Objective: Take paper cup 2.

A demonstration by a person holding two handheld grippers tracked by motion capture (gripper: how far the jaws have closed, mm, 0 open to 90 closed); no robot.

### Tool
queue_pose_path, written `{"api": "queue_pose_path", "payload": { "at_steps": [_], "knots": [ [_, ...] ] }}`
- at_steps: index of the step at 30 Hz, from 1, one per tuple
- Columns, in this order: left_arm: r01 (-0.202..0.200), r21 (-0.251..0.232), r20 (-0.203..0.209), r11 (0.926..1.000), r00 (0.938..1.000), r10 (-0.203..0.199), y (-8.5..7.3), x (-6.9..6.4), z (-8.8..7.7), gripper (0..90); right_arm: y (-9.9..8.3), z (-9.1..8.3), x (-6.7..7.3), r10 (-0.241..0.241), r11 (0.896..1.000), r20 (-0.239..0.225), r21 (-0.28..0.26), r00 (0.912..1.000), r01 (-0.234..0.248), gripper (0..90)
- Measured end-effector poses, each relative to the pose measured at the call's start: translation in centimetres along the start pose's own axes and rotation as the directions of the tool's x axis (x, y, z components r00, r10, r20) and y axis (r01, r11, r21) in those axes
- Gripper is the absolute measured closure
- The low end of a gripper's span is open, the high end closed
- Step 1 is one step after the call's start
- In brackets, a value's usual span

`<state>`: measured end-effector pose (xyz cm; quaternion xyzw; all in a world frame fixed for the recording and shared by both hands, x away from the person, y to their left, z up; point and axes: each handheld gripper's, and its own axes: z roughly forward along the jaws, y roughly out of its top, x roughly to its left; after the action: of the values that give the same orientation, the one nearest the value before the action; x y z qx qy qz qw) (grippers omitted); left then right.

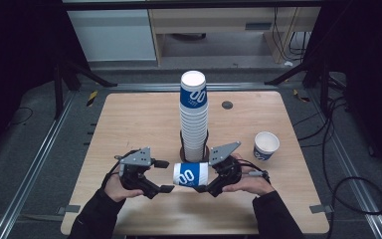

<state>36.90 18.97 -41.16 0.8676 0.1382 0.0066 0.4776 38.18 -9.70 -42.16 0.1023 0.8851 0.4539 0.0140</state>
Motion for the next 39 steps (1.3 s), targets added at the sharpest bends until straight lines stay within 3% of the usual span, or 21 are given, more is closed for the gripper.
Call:
{"api": "queue_pose_path", "payload": {
  "at_steps": [4,12,16,21,23,30,39],
  "knots": [
    [-0.012,0.058,-0.009,0.9982,0.9999,0.013,-0.2,0.0,0.7,15.0,0.0,0.9,0.2,-0.015,0.999,-0.004,0.046,0.9999,0.015,15.0],
    [-0.047,0.157,-0.021,0.9866,0.9985,0.051,-0.3,-0.5,2.2,14.9,0.1,2.3,0.8,-0.038,0.992,-0.016,0.120,0.9991,0.040,15.0],
    [-0.073,0.207,-0.012,0.9756,0.9969,0.077,-0.4,-0.8,2.8,15.5,0.2,3.2,1.2,-0.058,0.985,-0.025,0.162,0.9980,0.062,15.0],
    [-0.092,0.240,0.005,0.9663,0.9956,0.093,-0.5,-1.1,3.5,17.8,0.3,3.6,1.4,-0.067,0.983,-0.032,0.169,0.9973,0.071,15.0],
    [-0.106,0.266,0.012,0.9582,0.9942,0.107,-0.5,-1.3,3.9,19.9,0.3,3.7,1.5,-0.073,0.983,-0.040,0.169,0.9965,0.079,15.0],
    [-0.121,0.281,0.020,0.9519,0.9925,0.120,-0.6,-1.5,4.1,24.9,0.4,3.9,1.7,-0.079,0.981,-0.052,0.176,0.9956,0.087,15.0],
    [-0.133,0.277,0.028,0.9515,0.9910,0.131,-0.6,-1.5,3.9,26.2,0.3,3.9,1.7,-0.084,0.982,-0.059,0.165,0.9947,0.093,13.4]
  ]
}}
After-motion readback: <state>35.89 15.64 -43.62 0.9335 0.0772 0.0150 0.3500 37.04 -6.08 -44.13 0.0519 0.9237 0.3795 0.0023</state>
